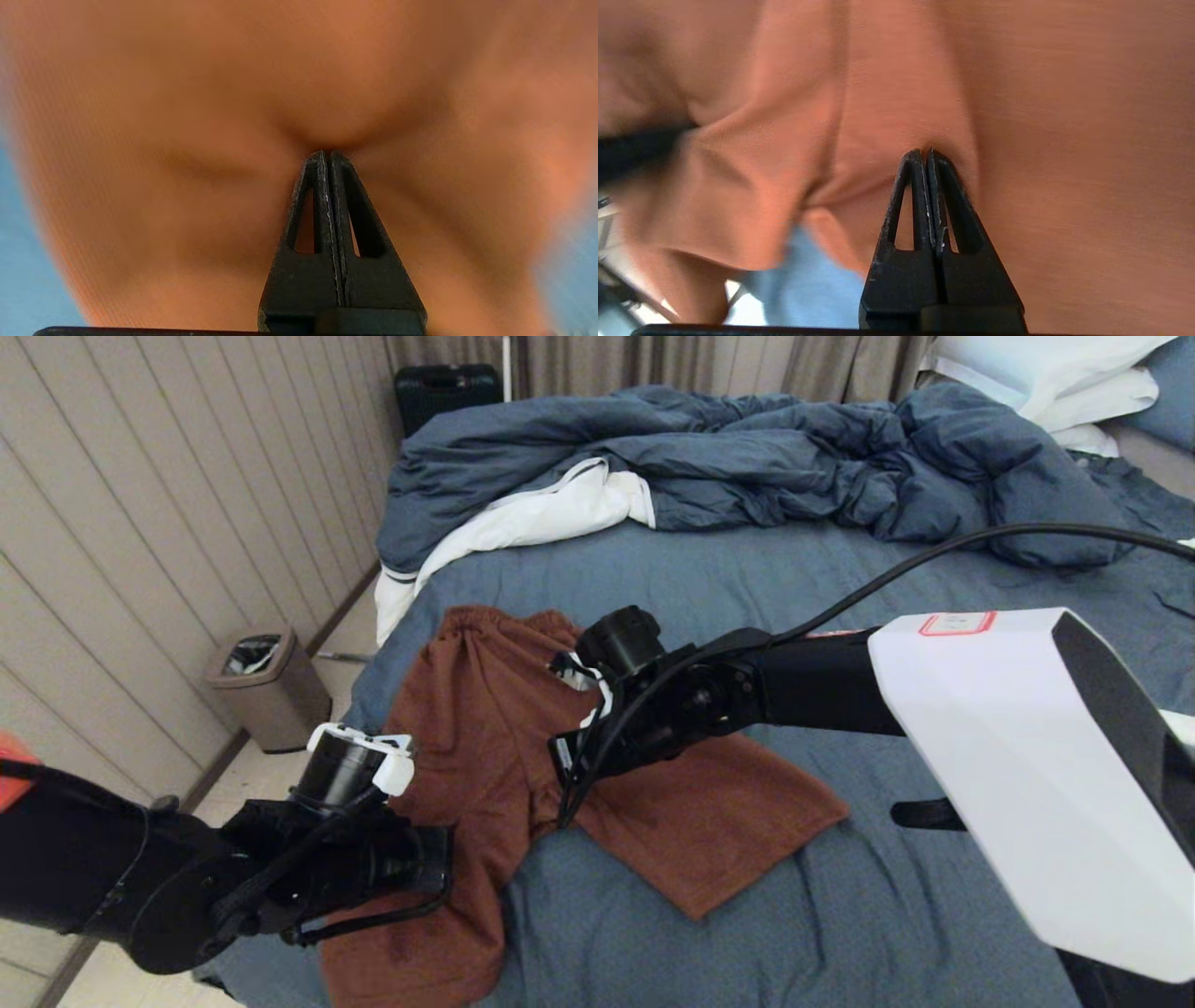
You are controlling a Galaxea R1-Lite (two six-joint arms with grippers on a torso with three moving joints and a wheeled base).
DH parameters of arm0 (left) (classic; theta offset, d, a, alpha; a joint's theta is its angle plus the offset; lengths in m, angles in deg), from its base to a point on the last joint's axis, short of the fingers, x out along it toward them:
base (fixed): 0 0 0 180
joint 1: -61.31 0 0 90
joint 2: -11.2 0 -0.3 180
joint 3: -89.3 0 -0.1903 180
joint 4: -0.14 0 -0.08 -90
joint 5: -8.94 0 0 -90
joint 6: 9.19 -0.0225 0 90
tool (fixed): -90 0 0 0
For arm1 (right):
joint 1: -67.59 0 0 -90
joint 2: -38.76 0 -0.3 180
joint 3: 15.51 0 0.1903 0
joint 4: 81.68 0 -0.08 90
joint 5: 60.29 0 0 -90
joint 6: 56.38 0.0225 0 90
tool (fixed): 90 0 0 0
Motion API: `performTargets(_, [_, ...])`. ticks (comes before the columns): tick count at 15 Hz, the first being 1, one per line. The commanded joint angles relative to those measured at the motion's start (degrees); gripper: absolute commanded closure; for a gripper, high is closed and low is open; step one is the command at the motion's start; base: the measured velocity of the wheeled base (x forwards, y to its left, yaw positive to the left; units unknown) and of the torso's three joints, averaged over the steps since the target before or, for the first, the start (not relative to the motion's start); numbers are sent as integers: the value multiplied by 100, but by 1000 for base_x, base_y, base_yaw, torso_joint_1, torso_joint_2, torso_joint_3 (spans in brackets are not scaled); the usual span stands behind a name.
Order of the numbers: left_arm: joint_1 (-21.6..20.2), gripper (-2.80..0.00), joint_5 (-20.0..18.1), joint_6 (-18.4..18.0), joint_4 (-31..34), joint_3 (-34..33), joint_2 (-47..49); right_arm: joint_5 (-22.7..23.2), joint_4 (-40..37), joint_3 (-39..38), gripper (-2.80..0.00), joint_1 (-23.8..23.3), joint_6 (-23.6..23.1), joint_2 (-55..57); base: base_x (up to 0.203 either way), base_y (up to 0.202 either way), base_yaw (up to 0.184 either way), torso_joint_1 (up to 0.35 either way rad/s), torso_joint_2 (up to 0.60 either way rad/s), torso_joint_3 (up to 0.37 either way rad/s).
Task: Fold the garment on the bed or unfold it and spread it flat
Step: Unford the brown shorts
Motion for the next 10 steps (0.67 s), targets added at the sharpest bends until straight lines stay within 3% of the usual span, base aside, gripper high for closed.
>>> performTargets(1, [-674, 0, -14, -210, -228, 164, 361, -1, -41, -64, 0, -244, -32, 53, 0, 0, 0, 0, 0, 0])
performTargets(6, [-2229, 0, -475, -799, -245, 938, 381, -54, -2, -529, 0, -792, -68, -187, 0, 0, 0, 0, 0, 0])
performTargets(10, [-2616, 0, -782, -898, 124, 1536, 409, -56, 8, -744, 0, -1174, -165, -440, 0, 0, 0, 0, 0, 0])
